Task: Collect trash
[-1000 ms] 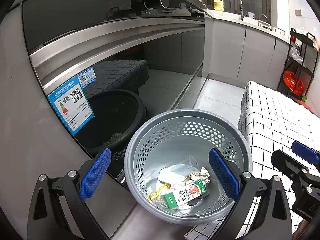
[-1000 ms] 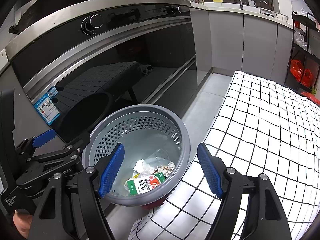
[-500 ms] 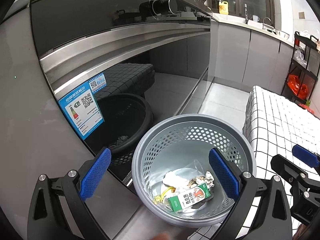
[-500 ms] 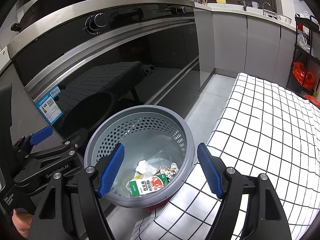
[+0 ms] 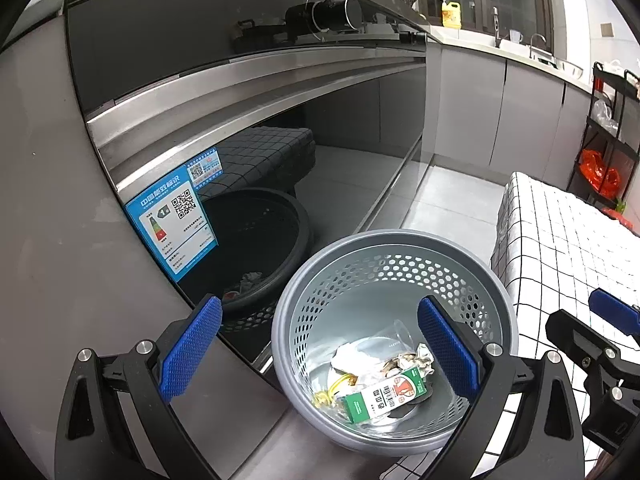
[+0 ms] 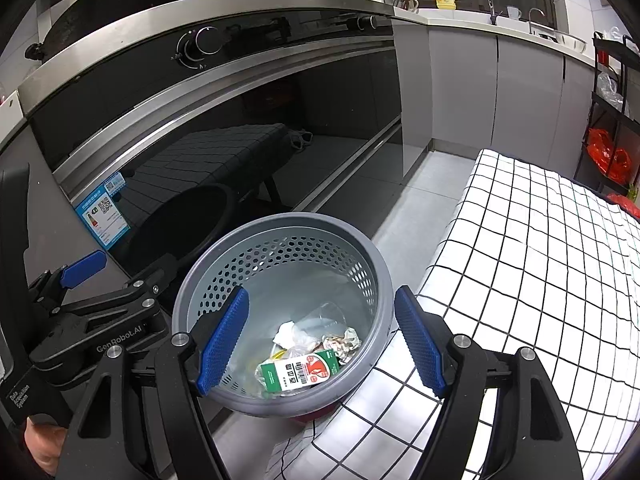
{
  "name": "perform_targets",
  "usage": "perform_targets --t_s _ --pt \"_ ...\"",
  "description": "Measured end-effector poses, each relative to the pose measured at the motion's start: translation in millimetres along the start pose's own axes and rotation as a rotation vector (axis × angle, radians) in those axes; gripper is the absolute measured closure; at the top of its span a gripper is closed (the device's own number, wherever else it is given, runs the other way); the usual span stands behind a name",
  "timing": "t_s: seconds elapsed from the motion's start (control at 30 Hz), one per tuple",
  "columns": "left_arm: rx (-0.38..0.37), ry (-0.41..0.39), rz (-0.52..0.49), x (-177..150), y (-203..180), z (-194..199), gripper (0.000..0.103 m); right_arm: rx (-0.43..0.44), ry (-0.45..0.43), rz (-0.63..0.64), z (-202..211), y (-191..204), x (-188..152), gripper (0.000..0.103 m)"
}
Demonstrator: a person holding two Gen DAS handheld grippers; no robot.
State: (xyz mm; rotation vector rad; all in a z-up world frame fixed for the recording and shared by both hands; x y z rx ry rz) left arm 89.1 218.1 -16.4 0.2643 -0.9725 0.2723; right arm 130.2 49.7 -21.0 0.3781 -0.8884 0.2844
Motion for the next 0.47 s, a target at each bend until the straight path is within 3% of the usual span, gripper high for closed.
perform_targets --t_s 0.47 --pt "-0.003 0.005 0.005 1.3 3.5 -0.4 0.006 0.003 -0.001 0.009 -0.6 4.5 1.5 0.031"
Point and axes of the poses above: each gripper's, at about its wrist camera, not at the fingertips, and z roughly against the way its jaws point, y to its left, x to its top, the point moved 3 cm from there along -z, roughly the way its jaws point, and after that the axes turned 8 degrees about -y, right-handed, at the moved point
